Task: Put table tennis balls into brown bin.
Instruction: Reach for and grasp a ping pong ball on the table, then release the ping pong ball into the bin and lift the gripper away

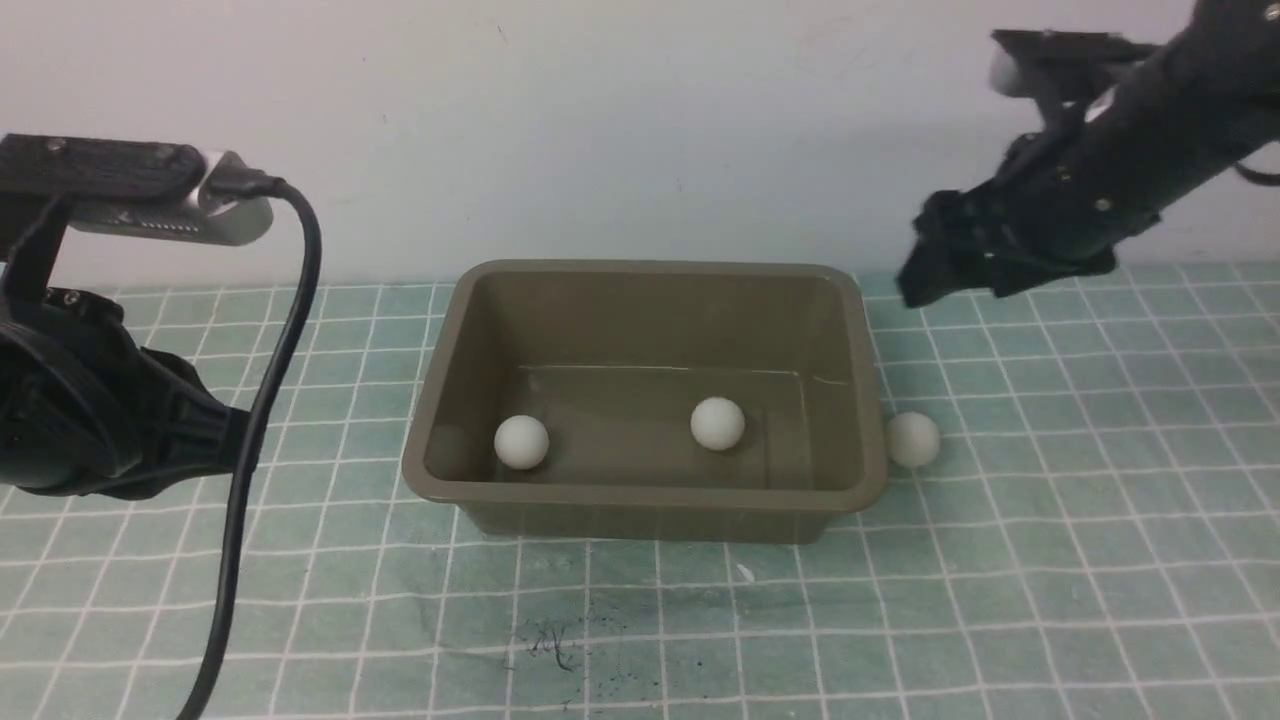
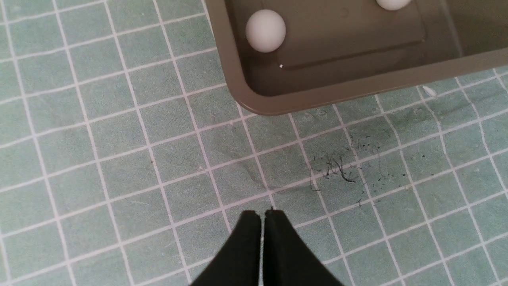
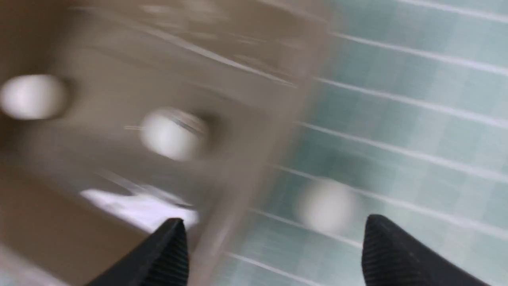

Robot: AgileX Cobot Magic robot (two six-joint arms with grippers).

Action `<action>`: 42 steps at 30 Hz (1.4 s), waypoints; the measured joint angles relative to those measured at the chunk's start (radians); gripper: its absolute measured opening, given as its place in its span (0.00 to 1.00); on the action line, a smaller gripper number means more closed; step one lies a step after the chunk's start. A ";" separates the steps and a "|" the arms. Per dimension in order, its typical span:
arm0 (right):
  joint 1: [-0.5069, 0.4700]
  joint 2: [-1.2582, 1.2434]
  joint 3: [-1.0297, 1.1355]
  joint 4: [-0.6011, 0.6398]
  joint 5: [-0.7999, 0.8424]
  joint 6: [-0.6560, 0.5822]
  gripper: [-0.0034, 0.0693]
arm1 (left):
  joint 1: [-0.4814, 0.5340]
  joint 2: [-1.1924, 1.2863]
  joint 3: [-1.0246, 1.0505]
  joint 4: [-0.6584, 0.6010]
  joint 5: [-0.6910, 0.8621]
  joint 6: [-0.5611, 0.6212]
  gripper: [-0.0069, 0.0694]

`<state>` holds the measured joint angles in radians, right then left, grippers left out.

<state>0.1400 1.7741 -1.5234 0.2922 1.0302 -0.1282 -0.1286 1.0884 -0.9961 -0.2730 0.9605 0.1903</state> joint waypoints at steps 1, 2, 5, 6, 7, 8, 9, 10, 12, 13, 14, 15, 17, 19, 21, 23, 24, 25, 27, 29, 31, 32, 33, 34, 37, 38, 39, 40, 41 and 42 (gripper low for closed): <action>-0.016 0.003 0.009 -0.008 0.001 0.021 0.75 | 0.000 -0.001 0.000 0.000 0.000 0.000 0.08; -0.029 0.013 0.019 -0.017 0.002 0.035 0.75 | 0.000 -0.001 0.000 0.000 0.000 0.000 0.08; -0.031 0.064 0.035 -0.027 -0.015 0.042 0.75 | 0.000 -0.001 0.000 0.000 0.000 0.000 0.08; -0.026 0.092 0.035 -0.027 -0.025 0.042 0.75 | 0.000 -0.001 0.000 0.000 0.000 0.001 0.08; -0.019 0.131 0.035 -0.027 -0.042 0.042 0.75 | 0.000 -0.001 0.000 0.000 0.000 0.001 0.08; -0.015 0.153 0.035 -0.027 -0.057 0.042 0.75 | 0.000 -0.001 0.000 0.000 0.000 0.001 0.08; -0.011 0.178 0.035 -0.025 -0.072 0.042 0.75 | 0.000 -0.001 0.000 0.001 0.000 0.001 0.08; -0.010 0.196 0.035 -0.022 -0.078 0.042 0.75 | 0.000 -0.001 0.000 0.001 0.000 0.001 0.08; -0.007 0.232 0.035 -0.011 -0.089 0.038 0.75 | 0.000 -0.001 0.000 0.001 0.001 0.002 0.08; -0.005 0.251 0.035 0.000 -0.095 0.033 0.75 | 0.000 -0.001 0.000 0.001 0.001 0.004 0.08; -0.001 0.264 0.035 0.010 -0.099 0.025 0.75 | 0.000 -0.001 0.000 0.001 0.001 0.006 0.08; 0.001 0.276 0.035 0.023 -0.103 0.017 0.75 | 0.000 -0.001 0.000 0.002 0.001 0.009 0.08; 0.004 0.284 0.035 0.037 -0.109 0.010 0.75 | 0.000 -0.001 0.000 0.003 0.001 0.013 0.08; 0.013 0.307 0.035 0.060 -0.119 -0.012 0.75 | 0.000 -0.001 0.000 0.003 0.001 0.018 0.08; 0.016 0.322 0.035 0.063 -0.121 -0.013 0.72 | 0.000 -0.001 0.000 0.003 0.001 0.020 0.08; 0.017 0.330 0.035 0.063 -0.121 -0.013 0.68 | 0.000 -0.001 0.000 0.004 0.001 0.020 0.08; 0.017 0.337 0.035 0.057 -0.120 -0.013 0.56 | 0.000 -0.001 0.000 0.005 0.001 0.020 0.08; 0.017 0.338 0.035 0.057 -0.120 -0.013 0.56 | 0.000 -0.001 0.000 0.005 0.001 0.020 0.08; 0.005 0.327 0.032 0.035 -0.093 -0.002 0.54 | 0.000 -0.001 0.000 0.009 0.001 0.020 0.08; -0.016 0.301 0.017 0.028 -0.043 0.008 0.54 | 0.000 -0.001 0.000 0.012 0.001 0.020 0.08; -0.030 0.241 -0.005 0.060 0.015 0.009 0.54 | 0.000 -0.001 0.000 0.015 0.001 0.020 0.08; -0.030 0.235 -0.005 0.065 0.015 0.008 0.54 | 0.000 -0.001 0.000 0.015 0.001 0.020 0.08; -0.019 0.182 -0.015 0.123 0.042 -0.008 0.54 | 0.000 -0.001 0.000 0.016 0.001 0.020 0.08; -0.019 0.176 -0.016 0.130 0.043 -0.012 0.54 | 0.000 -0.001 0.000 0.016 0.001 0.020 0.08; 0.078 0.119 -0.023 0.221 0.011 -0.132 0.54 | 0.000 -0.001 0.000 0.016 0.000 0.020 0.08; 0.099 0.119 -0.024 0.232 -0.006 -0.161 0.54 | 0.000 -0.001 0.000 0.016 0.000 0.020 0.08; 0.129 0.122 -0.024 0.240 -0.037 -0.187 0.54 | 0.000 -0.001 0.000 0.016 0.000 0.020 0.08; 0.155 0.127 -0.024 0.240 -0.067 -0.201 0.54 | 0.000 -0.001 0.000 0.018 0.000 0.020 0.08; 0.181 0.132 -0.023 0.239 -0.106 -0.208 0.55 | 0.000 -0.001 0.000 0.020 0.000 0.020 0.08; 0.181 0.132 -0.023 0.239 -0.112 -0.208 0.55 | 0.000 -0.001 0.000 0.020 0.000 0.020 0.08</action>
<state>0.3205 1.9059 -1.5467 0.5309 0.9183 -0.3362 -0.1286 1.0877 -0.9961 -0.2534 0.9605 0.2108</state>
